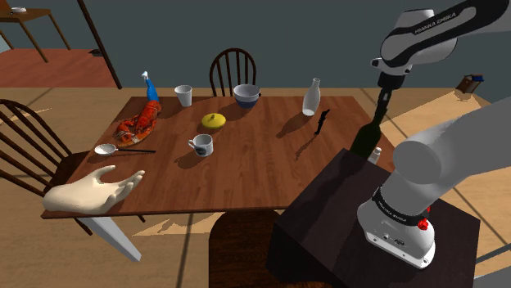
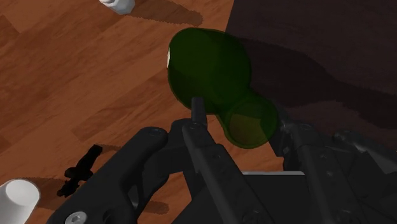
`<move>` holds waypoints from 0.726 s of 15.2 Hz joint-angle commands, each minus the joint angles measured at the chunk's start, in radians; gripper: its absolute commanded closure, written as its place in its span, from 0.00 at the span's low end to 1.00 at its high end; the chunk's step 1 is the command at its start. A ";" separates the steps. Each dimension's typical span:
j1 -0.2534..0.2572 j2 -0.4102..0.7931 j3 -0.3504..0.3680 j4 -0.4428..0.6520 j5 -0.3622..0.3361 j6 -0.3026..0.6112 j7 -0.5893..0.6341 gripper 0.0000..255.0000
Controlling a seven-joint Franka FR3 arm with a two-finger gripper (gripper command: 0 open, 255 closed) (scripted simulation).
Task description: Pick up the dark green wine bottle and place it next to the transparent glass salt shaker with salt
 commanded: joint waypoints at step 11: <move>0.021 0.161 -0.062 -0.066 -0.004 0.226 -0.006 1.00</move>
